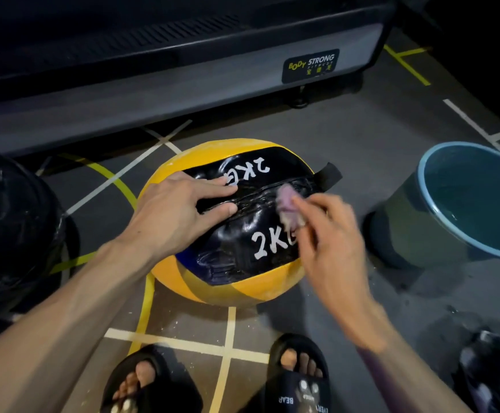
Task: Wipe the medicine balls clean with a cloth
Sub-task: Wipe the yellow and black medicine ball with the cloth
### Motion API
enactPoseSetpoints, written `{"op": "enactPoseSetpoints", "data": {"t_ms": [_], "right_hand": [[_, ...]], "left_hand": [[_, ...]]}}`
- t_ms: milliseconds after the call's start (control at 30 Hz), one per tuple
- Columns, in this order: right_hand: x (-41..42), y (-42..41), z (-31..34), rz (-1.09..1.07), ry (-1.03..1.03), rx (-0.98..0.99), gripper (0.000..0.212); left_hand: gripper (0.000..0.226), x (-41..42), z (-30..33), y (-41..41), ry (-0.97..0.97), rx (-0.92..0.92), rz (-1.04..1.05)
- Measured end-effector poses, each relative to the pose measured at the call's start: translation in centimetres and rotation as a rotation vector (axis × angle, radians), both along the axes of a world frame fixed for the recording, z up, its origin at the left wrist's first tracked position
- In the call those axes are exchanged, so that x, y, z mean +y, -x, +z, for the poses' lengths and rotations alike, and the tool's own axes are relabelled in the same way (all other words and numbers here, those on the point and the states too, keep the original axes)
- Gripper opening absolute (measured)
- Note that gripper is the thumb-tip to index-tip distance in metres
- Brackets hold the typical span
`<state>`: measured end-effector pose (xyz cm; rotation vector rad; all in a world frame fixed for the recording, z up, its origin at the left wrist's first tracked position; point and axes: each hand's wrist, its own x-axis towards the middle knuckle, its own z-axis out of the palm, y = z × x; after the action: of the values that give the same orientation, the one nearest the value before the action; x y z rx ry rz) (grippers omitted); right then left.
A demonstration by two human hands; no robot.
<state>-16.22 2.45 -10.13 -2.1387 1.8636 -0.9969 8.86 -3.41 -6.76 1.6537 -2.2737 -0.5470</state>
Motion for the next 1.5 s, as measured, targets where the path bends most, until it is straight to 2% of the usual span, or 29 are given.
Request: {"op": "enactPoseSetpoints", "data": {"t_ms": [67, 133, 200, 300, 367, 433, 533, 600, 667, 733, 800, 900, 967, 1033, 1167, 1267, 1367, 1500], "right_hand": [[-1.6, 1.2, -0.4, -0.143, -0.035, -0.066, 0.038], [-1.4, 0.3, -0.3, -0.168, -0.026, -0.095, 0.036], [0.3, -2.3, 0.2, -0.03, 0.027, -0.072, 0.036], [3.6, -5.0, 0.7, 0.322, 0.058, 0.089, 0.042], [2.6, -3.5, 0.8, 0.382, 0.071, 0.172, 0.041], [0.3, -1.4, 0.4, 0.26, 0.066, 0.095, 0.04], [-3.5, 1.6, -0.1, -0.051, -0.012, -0.085, 0.037], [-3.7, 0.7, 0.5, -0.123, -0.016, -0.154, 0.036], [-1.9, -2.4, 1.4, 0.057, 0.06, -0.149, 0.036], [0.7, -5.2, 1.8, 0.319, 0.113, -0.048, 0.035], [1.1, -4.9, 1.3, 0.387, 0.147, 0.049, 0.034], [-2.0, -0.7, -0.1, 0.178, 0.087, 0.009, 0.041], [-4.5, 1.8, -0.4, -0.043, 0.017, -0.089, 0.04], [-5.6, 2.7, -0.4, -0.162, -0.037, -0.163, 0.037], [-1.6, -0.2, 0.0, -0.044, 0.041, -0.145, 0.032], [0.0, -0.4, -0.1, 0.046, 0.075, -0.061, 0.038], [-4.2, 1.8, -0.8, -0.074, 0.004, -0.048, 0.038], [-7.0, 2.5, -1.3, -0.171, -0.049, -0.151, 0.033]], "left_hand": [[0.051, -0.2, 0.2, 0.3, -0.001, -0.009, 0.008], [0.053, -0.4, 0.4, 0.5, -0.012, -0.013, 0.009], [0.053, -0.7, 0.5, 0.5, -0.024, -0.009, 0.012], [0.051, -0.6, 0.5, 0.0, -0.036, -0.004, 0.015], [0.048, -0.4, 0.4, -0.2, -0.038, 0.011, 0.018], [0.046, -0.3, 0.3, -0.3, -0.031, 0.022, 0.019], [0.047, 0.0, 0.0, -0.1, -0.042, 0.039, 0.023], [0.056, 0.4, 0.0, -0.1, -0.048, 0.052, 0.031], [0.06, 0.4, 0.1, -0.2, -0.053, 0.055, 0.027], [0.056, 0.7, 0.0, -0.6, -0.054, 0.039, 0.015], [0.058, 1.2, -0.4, -1.0, -0.045, 0.047, -0.002], [0.062, 1.8, -0.9, -1.5, -0.04, 0.105, 0.001], [0.062, 1.9, -1.0, -1.5, -0.046, 0.119, -0.006], [0.06, 2.0, -0.8, -1.4, -0.047, 0.127, -0.003], [0.058, 2.3, -0.9, -2.2, -0.051, 0.14, 0.006], [0.052, 3.0, -1.2, -2.5, -0.041, 0.174, 0.008], [0.046, 3.7, -1.6, -2.3, -0.035, 0.201, 0.011], [0.046, 3.8, -1.5, -2.4, -0.022, 0.207, 0.014]]}}
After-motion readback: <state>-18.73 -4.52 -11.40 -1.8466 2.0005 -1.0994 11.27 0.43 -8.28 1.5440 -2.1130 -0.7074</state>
